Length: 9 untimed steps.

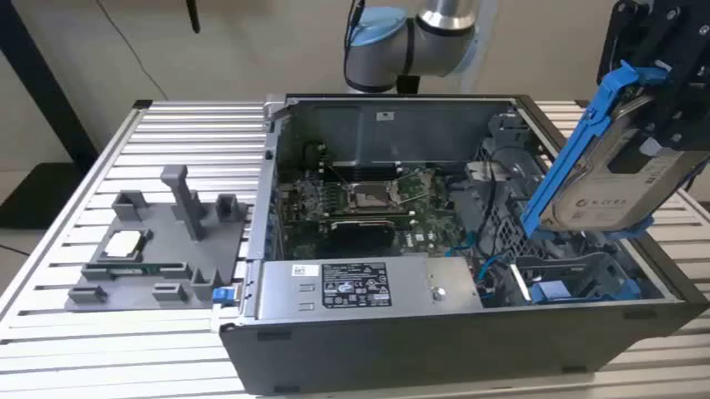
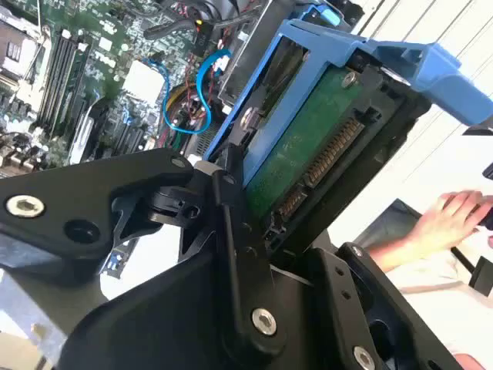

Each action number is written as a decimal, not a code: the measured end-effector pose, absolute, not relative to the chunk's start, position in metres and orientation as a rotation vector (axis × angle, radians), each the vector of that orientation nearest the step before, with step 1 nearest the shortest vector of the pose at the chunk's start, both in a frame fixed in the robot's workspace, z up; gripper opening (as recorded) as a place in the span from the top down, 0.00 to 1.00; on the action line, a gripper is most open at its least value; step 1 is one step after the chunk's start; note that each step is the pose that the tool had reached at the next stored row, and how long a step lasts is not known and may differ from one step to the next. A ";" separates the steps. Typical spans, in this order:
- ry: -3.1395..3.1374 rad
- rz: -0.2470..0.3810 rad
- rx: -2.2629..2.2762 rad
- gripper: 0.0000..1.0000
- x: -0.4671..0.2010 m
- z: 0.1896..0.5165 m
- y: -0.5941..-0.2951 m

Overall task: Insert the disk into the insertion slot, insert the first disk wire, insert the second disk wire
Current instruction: 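Insert the disk into the insertion slot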

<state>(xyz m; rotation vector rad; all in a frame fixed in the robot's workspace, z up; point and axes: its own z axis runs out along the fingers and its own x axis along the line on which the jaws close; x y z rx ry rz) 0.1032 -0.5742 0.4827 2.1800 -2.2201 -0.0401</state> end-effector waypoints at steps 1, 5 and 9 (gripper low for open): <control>-2.220 -0.040 2.180 0.67 0.103 0.483 -0.574; -2.220 -0.040 2.180 0.67 0.103 0.483 -0.574; -2.220 -0.040 2.180 0.67 0.103 0.483 -0.574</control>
